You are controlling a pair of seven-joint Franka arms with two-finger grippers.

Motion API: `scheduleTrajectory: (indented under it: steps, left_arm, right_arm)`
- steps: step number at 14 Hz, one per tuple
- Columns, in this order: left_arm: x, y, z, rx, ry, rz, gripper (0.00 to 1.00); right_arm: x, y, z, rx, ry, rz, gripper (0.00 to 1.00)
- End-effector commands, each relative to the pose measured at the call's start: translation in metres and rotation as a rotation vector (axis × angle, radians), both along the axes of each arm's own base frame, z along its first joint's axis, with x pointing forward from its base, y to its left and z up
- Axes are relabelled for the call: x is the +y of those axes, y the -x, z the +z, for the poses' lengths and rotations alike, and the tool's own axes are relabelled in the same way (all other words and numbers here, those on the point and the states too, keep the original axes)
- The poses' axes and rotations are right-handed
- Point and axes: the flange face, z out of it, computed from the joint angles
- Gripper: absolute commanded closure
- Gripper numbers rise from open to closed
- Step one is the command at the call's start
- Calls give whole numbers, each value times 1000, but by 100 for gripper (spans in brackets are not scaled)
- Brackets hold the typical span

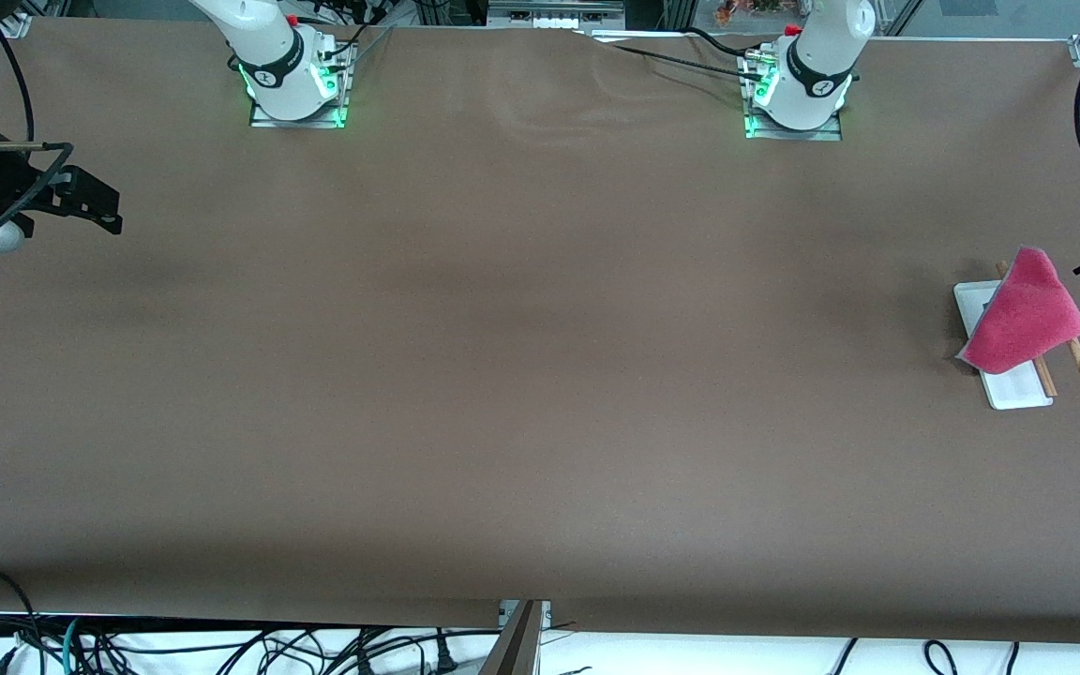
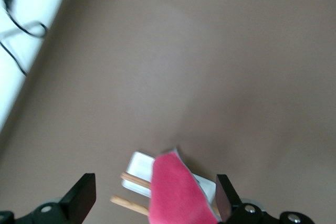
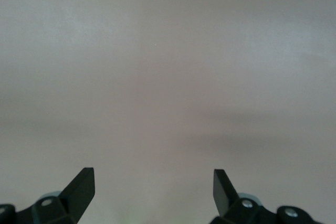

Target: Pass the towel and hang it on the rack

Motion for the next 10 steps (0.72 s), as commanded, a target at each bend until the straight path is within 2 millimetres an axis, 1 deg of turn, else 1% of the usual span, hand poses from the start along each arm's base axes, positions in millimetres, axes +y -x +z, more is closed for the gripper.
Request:
scheduleTrajectory:
  steps: [1,2,3,4,5,6,7,9,10]
  left_arm:
    - [-20,25,5,-52,-32,-8,0]
    - [-22,32,7,-57,-22,44,0]
    - [-25,37,9,-59,-2,142,0]
    - [-28,43,8,-55,20,279,0]
    - [-44,44,9,-49,40,413,0]
    - [-54,47,8,-29,52,543,0]
    - [-56,52,8,5,58,652,0]
    - [-73,58,5,68,59,835,0]
    - [-76,62,3,111,54,943,0]
  right_arm:
    - [-2,-2,5,-10,-1,18,0]
    - [-2,-2,6,-13,-1,20,0]
    - [-2,-2,6,-13,0,20,0]
    - [-2,-2,5,-12,0,20,0]
    - [-2,-2,5,-12,0,20,0]
    - [-2,-4,2,-6,2,20,0]
    - [-2,-4,1,-4,3,22,0]
    - [-2,-4,1,-4,2,20,0]
    - [-2,-4,1,-4,2,20,0]
